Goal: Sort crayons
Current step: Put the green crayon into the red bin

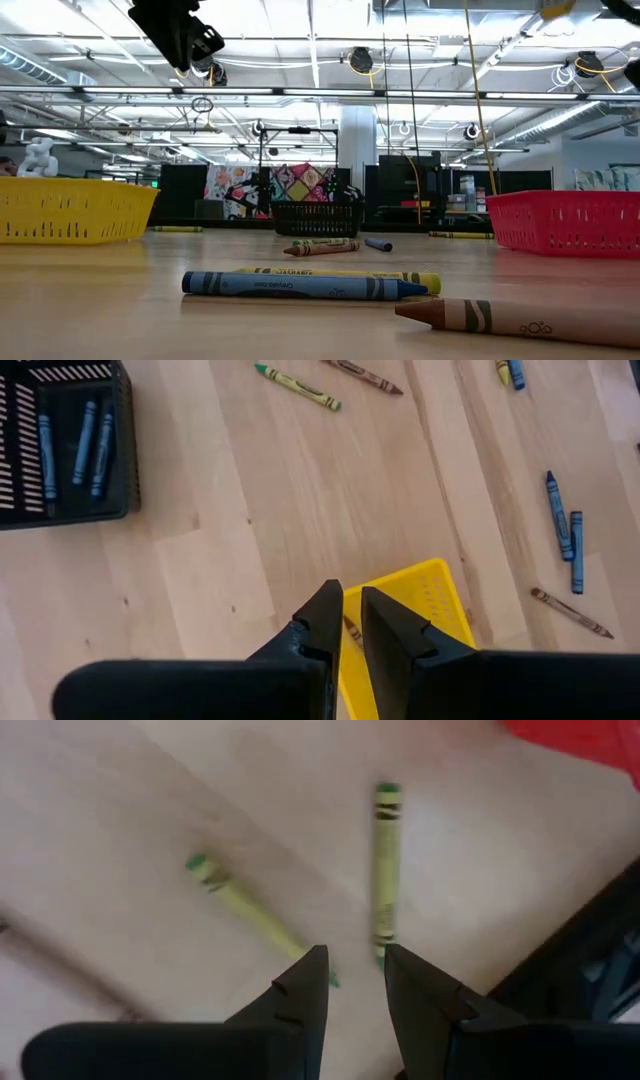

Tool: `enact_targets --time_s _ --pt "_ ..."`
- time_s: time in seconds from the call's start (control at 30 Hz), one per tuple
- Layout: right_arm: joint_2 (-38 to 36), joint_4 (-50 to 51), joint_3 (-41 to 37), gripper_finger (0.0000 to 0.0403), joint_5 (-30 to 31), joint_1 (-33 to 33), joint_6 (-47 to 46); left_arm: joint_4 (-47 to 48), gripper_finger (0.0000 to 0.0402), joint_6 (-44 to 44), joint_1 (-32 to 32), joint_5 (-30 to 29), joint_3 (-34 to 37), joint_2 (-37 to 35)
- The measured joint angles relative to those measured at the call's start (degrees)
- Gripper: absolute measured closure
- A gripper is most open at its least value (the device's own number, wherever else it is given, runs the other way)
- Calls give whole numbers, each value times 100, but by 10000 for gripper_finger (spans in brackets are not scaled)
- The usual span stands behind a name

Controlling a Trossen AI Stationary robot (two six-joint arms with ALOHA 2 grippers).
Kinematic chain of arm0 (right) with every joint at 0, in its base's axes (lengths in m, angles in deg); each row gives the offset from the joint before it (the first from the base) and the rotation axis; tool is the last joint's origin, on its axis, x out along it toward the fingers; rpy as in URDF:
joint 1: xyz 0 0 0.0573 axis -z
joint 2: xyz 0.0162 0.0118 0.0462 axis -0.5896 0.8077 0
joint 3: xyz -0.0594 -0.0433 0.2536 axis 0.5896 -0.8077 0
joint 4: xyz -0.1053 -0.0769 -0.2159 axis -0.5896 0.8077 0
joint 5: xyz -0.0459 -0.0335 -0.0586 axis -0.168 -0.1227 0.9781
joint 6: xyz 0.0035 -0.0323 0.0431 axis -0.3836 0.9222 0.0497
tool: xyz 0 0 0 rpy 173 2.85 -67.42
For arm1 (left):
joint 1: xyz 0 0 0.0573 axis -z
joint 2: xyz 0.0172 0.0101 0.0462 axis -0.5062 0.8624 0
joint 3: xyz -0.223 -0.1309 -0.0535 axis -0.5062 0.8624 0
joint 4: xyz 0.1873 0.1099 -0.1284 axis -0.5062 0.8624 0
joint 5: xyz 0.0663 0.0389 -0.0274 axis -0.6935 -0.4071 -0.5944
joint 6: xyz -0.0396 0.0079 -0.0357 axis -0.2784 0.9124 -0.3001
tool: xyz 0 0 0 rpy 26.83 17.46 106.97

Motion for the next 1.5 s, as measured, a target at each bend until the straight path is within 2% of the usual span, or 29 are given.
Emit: enact_targets --time_s 0.1,0.27,0.53,0.7,0.9,1.1,1.5 --pt "-308 -146 -416 314 -8 0 -257 -1 360 -2 0 0 0 1" --pt "-759 -1152 -1030 314 16 0 -324 -1 360 -15 0 0 0 1" --pt "-801 -1342 -1650 314 1 0 -326 -49 360 -13 0 0 0 1" --pt "-819 -1910 -1907 314 -27 0 -225 -49 360 -13 0 -2 0 1" --pt "-827 -2083 -2086 324 -30 4 -307 -54 360 -10 0 -2 0 1" --pt "-814 -2084 -2102 393 -152 9 -25 -54 360 2 0 -2 0 1" --pt "-980 -2063 -1956 401 -149 7 -25 -53 360 3 0 -2 0 2"
